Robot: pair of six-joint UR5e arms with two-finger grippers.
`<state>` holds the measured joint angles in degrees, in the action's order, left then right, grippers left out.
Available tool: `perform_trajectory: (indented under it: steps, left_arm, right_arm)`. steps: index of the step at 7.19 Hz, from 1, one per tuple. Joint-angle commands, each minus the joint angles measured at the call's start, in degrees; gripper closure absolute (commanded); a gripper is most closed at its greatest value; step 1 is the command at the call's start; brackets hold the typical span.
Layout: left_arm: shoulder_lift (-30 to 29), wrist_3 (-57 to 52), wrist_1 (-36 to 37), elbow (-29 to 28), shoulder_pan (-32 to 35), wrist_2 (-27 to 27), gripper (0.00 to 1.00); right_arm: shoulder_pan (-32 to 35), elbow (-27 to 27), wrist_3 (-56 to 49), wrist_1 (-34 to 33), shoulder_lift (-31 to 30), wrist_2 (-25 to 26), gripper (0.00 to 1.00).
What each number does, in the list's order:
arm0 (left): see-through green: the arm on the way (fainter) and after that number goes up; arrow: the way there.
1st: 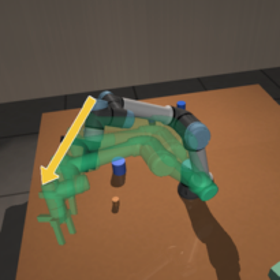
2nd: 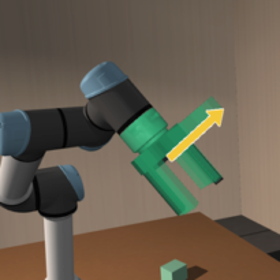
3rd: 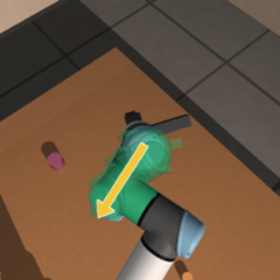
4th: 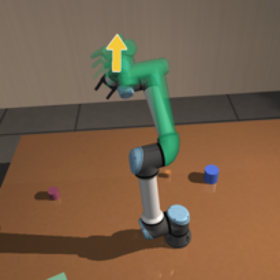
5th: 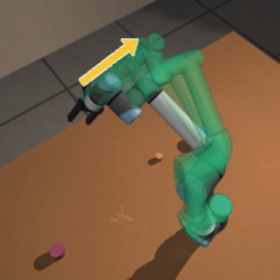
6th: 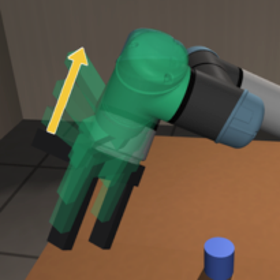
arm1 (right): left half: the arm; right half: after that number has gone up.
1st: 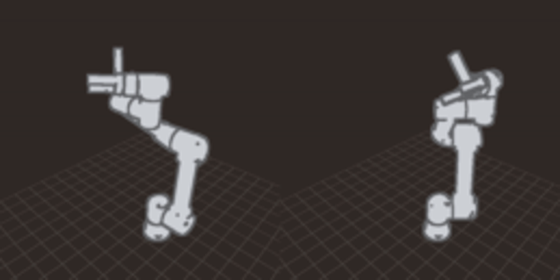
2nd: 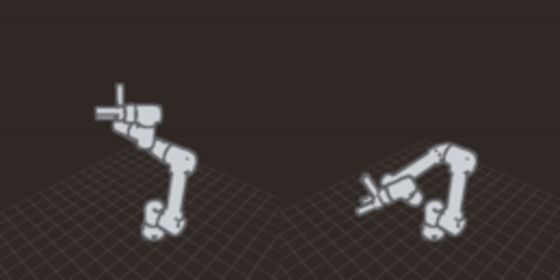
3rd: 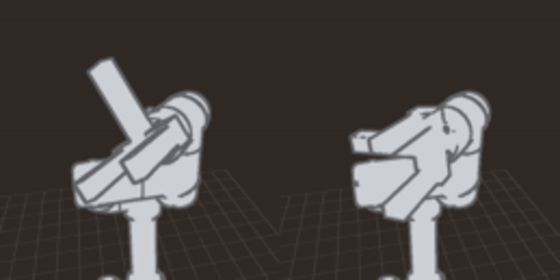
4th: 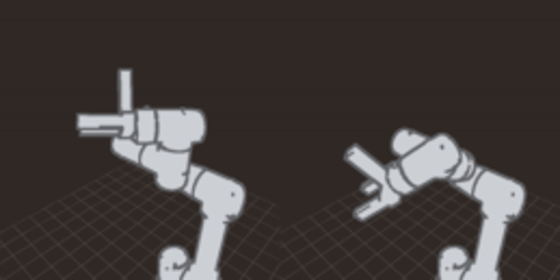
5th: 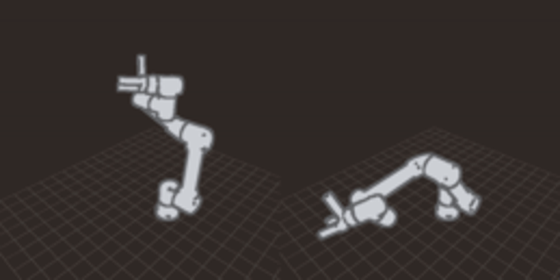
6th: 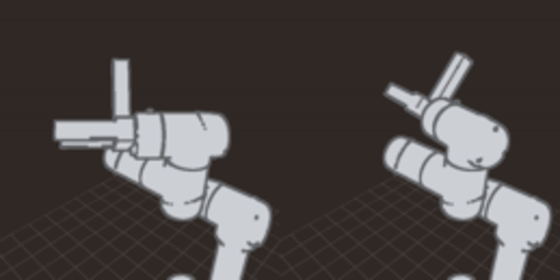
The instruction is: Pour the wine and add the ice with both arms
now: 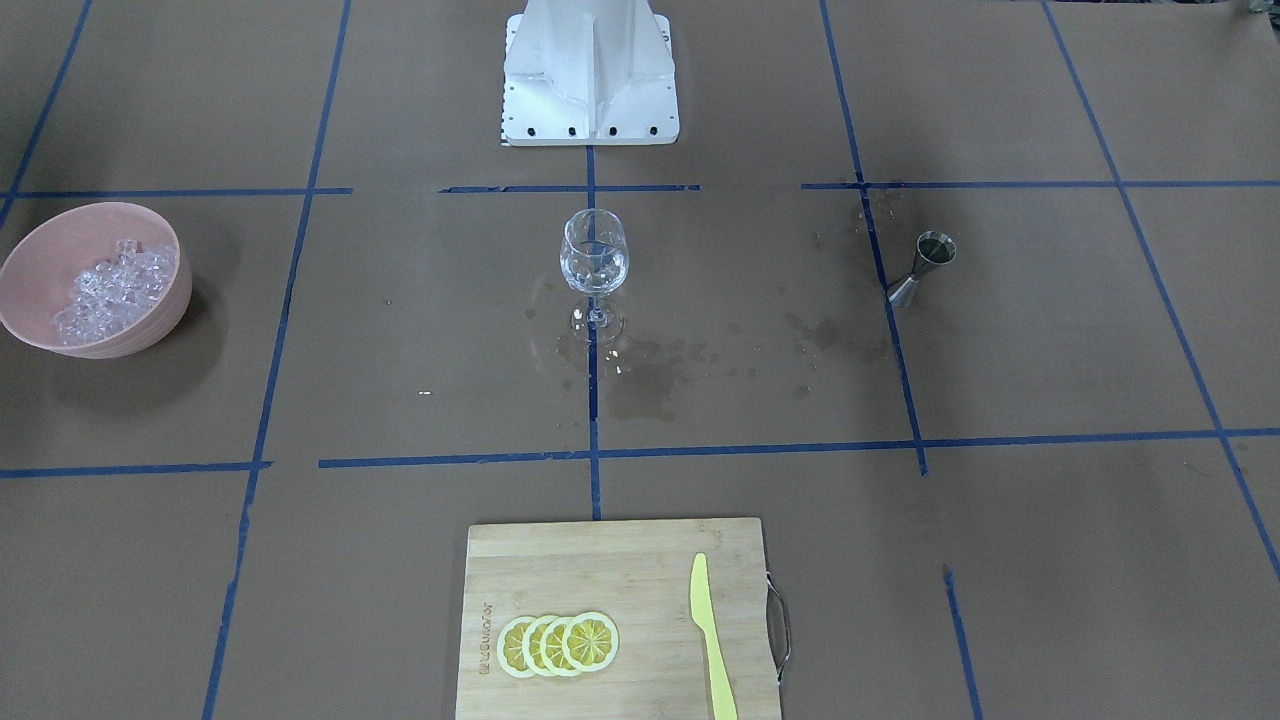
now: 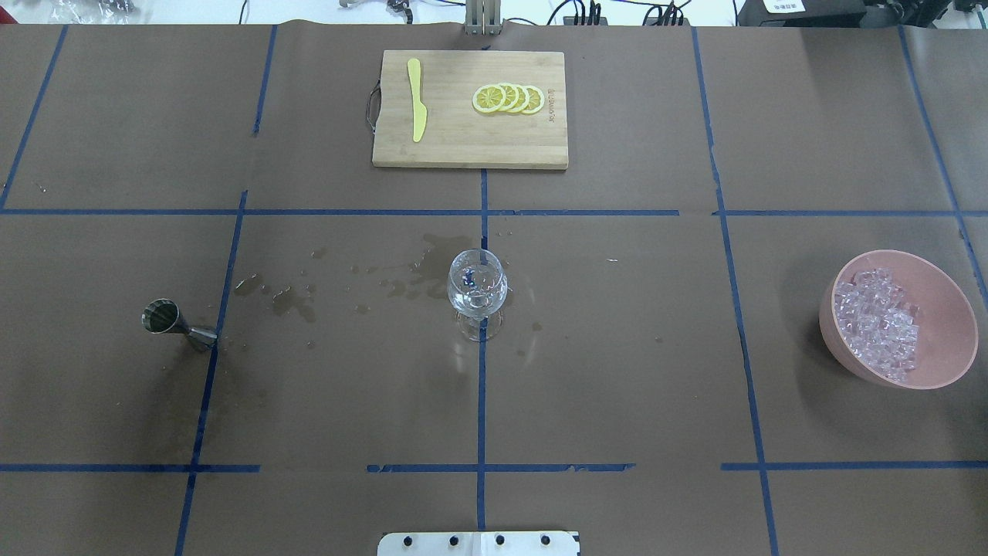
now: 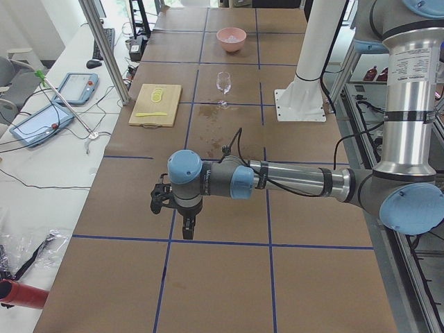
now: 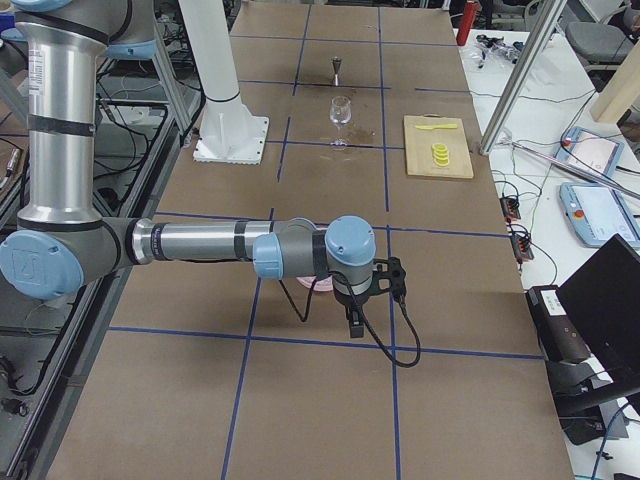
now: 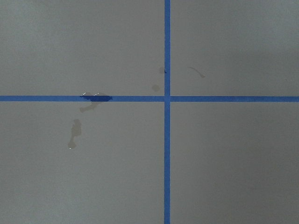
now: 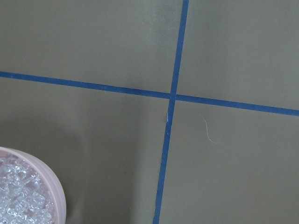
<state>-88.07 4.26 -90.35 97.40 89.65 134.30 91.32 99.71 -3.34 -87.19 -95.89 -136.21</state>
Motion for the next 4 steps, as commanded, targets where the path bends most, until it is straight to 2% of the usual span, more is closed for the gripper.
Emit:
perform_trajectory:
  steps: [1,3,4]
  left_arm:
    - [0.0,0.0,0.0,0.1,0.0,0.0,0.00]
    - [-0.4,0.6,0.0,4.3,-0.2,0.1,0.00]
    - [-2.6,0.7,0.1,6.5,-0.5,0.3,0.00]
  right_arm:
    - [0.0,0.0,0.1,0.0,0.1,-0.1,0.00]
    - [0.0,0.0,0.2,0.0,0.2,-0.3,0.00]
    - [0.0,0.0,0.1,-0.1,0.2,-0.3,0.00]
